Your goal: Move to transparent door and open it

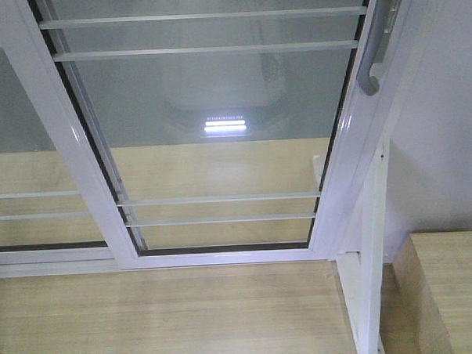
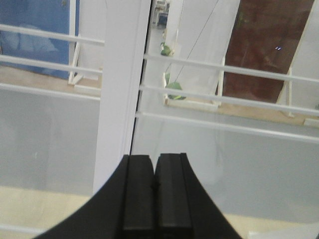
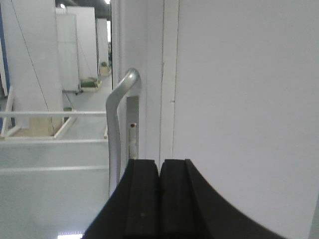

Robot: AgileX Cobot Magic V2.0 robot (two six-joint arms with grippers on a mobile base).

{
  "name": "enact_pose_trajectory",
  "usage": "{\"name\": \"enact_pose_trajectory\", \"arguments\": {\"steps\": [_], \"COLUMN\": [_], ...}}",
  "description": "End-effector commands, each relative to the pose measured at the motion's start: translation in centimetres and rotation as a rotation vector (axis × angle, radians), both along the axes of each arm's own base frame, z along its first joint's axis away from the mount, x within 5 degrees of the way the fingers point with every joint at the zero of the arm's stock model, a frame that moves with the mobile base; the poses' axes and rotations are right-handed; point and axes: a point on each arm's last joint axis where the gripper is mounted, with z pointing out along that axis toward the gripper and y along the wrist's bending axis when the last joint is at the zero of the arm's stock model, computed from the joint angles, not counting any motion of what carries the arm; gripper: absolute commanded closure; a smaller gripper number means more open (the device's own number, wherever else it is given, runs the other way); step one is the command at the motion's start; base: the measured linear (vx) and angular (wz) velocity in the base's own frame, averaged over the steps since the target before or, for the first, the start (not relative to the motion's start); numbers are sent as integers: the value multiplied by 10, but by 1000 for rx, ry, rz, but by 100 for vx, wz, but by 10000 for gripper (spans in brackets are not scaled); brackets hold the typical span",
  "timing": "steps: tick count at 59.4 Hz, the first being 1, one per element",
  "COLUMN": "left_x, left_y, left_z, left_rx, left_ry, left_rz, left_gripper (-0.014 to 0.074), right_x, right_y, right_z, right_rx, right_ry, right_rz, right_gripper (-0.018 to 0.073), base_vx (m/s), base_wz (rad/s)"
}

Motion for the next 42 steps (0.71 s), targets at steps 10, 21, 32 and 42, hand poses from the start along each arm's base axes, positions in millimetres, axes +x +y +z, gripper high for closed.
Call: {"name": "enact_pose_trajectory", "arguments": {"steps": [10,21,32,42], "left_x": [38,46,47,47], "left_y": [0,0,-2,-5], "left_z": [-3,-2,2,9], "left_rx": [-17,2,76,68], "left_ry": [22,-18,-77,-155], "left_rz": [6,2,-26,-49], "left_gripper": [575,454,225,66], "right_x": [55,77,98,133], "right_y": [-6,-9,-8,6], "right_z": [-20,-32,-39,-43], "right_rx": [-3,-2,-10,-91], "right_ry": [167,183,134,172], "right_rz": [-4,-10,-5,86], "right_gripper": [429,225,95,99], "base_vx": [0,0,0,0], "base_wz": [0,0,0,0]}}
